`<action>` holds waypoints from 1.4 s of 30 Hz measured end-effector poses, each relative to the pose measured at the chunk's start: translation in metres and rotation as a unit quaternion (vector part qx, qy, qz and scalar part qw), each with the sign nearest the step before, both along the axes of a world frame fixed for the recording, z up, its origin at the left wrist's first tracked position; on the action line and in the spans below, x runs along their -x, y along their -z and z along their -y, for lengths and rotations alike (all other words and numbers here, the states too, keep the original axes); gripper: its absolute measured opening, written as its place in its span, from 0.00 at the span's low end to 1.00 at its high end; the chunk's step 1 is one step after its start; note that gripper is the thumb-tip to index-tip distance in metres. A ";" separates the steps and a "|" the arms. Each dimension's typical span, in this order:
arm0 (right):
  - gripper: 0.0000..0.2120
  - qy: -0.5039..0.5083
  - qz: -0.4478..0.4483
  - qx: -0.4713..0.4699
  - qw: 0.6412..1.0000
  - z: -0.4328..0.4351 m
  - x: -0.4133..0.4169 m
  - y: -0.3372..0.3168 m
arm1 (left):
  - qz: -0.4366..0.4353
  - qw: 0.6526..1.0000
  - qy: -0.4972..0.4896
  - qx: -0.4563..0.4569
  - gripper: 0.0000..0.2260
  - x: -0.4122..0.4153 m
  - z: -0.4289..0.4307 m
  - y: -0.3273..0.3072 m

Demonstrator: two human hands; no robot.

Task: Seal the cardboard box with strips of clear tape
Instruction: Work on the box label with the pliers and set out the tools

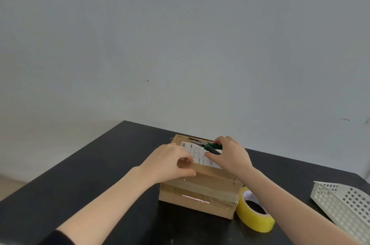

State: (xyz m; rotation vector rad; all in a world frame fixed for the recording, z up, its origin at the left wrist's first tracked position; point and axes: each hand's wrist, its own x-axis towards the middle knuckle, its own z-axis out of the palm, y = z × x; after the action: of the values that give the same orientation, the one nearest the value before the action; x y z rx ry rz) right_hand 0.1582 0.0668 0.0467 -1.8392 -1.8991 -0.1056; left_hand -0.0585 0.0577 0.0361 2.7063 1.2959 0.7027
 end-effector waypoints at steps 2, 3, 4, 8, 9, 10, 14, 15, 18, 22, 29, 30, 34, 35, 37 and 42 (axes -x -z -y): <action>0.21 -0.003 0.003 0.000 1.000 -0.006 0.001 0.001 | 0.032 0.999 -0.005 0.016 0.19 0.002 -0.005 0.000; 0.21 -0.003 0.003 0.000 1.000 -0.009 0.001 0.001 | 0.046 0.999 -0.009 0.021 0.18 0.003 -0.007 0.001; 0.21 -0.004 0.003 0.001 1.000 -0.011 0.001 0.001 | 0.058 0.998 -0.013 0.027 0.16 0.005 -0.009 0.001; 0.21 -0.006 0.005 0.010 1.000 -0.022 0.003 0.002 | 0.098 0.993 -0.025 0.068 0.15 0.018 -0.024 0.002; 0.20 -0.006 0.005 0.012 1.000 -0.025 0.004 0.002 | 0.108 0.991 -0.029 0.076 0.15 0.022 -0.029 0.002; 0.20 -0.007 0.005 0.013 1.000 -0.027 0.004 0.002 | 0.116 0.989 -0.033 0.081 0.14 0.025 -0.035 0.003; 0.20 -0.008 0.005 0.025 1.000 -0.036 0.005 0.003 | 0.123 0.987 -0.048 0.088 0.12 0.036 -0.051 0.008; 0.20 -0.009 0.005 0.028 1.000 -0.039 0.005 0.004 | 0.123 0.987 -0.050 0.089 0.12 0.038 -0.055 0.009; 0.20 -0.010 0.004 0.036 0.999 -0.045 0.005 0.006 | 0.119 0.987 -0.052 0.096 0.12 0.040 -0.063 0.015; 0.19 -0.014 0.006 0.041 0.999 -0.052 0.005 0.006 | 0.122 0.986 -0.051 0.102 0.12 0.040 -0.068 0.021; 0.19 -0.029 0.019 0.048 0.998 -0.061 0.008 0.005 | 0.135 0.985 -0.050 0.092 0.12 0.041 -0.071 0.024; 0.19 -0.031 0.020 0.050 0.998 -0.062 0.009 0.004 | 0.137 0.985 -0.050 0.091 0.12 0.041 -0.071 0.024; 0.19 -0.030 0.024 0.056 0.998 -0.065 0.011 0.005 | 0.145 0.984 -0.045 0.095 0.11 0.042 -0.073 0.024; 0.19 -0.029 0.024 0.057 0.998 -0.066 0.011 0.005 | 0.147 0.983 -0.043 0.097 0.11 0.042 -0.073 0.024; 0.19 -0.028 0.026 0.058 0.998 -0.066 0.011 0.004 | 0.151 0.983 -0.042 0.099 0.11 0.041 -0.074 0.025; 0.17 -0.026 0.031 0.059 0.997 -0.065 0.012 0.001 | 0.161 0.981 -0.040 0.103 0.11 0.042 -0.075 0.027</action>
State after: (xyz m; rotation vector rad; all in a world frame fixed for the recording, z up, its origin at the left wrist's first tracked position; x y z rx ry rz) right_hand 0.1457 0.1322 0.0452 -1.8803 -2.0336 -0.0337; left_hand -0.1008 0.1329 0.0095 2.2741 1.3183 0.9139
